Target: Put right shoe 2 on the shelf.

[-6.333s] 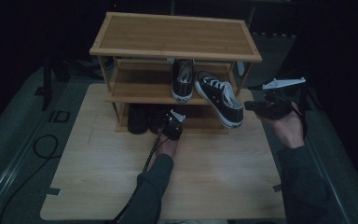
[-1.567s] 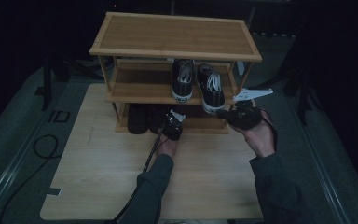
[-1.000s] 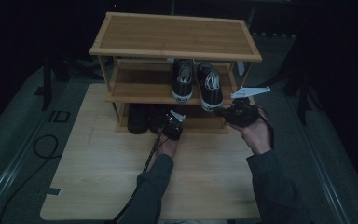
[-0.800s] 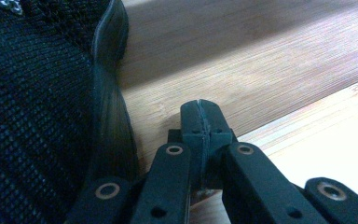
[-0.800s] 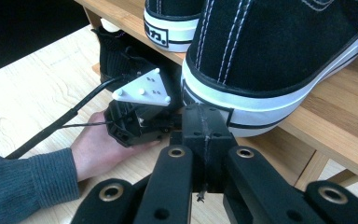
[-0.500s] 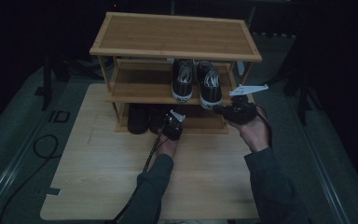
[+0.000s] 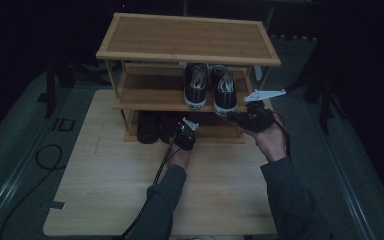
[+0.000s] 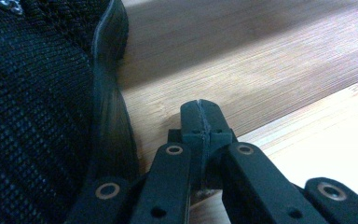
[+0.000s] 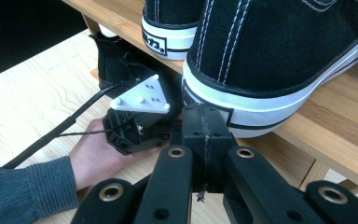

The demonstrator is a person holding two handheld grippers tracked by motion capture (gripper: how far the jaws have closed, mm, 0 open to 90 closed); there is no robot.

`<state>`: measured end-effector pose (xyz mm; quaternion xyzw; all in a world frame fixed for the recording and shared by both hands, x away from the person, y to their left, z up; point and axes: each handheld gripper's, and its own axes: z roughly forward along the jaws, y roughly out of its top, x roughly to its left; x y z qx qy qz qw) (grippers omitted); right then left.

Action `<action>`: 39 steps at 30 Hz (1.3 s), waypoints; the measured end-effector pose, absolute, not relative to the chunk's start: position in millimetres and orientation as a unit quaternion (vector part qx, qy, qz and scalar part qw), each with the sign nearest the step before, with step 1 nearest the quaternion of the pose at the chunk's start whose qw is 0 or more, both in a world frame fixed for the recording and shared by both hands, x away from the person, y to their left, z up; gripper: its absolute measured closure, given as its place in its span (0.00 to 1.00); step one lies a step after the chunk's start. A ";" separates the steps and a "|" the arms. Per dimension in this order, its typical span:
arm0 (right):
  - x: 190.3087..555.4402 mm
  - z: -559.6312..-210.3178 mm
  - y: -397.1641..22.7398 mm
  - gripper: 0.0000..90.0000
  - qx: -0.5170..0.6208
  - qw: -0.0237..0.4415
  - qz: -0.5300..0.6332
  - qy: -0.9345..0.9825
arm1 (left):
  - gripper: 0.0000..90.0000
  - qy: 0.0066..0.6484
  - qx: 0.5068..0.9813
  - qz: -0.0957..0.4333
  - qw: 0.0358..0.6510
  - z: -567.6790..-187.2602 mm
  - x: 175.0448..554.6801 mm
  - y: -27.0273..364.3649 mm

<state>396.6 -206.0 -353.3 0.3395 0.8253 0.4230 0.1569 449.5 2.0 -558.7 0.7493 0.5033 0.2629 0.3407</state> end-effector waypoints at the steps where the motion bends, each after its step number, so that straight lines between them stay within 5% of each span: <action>1: 396.5 -353.6 -205.7 1.00 0.340 0.156 0.423 0.825 | 1.00 0.504 0.749 0.263 0.341 -558.8 449.5 1.8; 39: 407.7 -359.6 -187.6 1.00 0.340 0.163 0.411 0.830 | 1.00 0.503 0.751 0.260 0.340 -558.4 449.5 3.3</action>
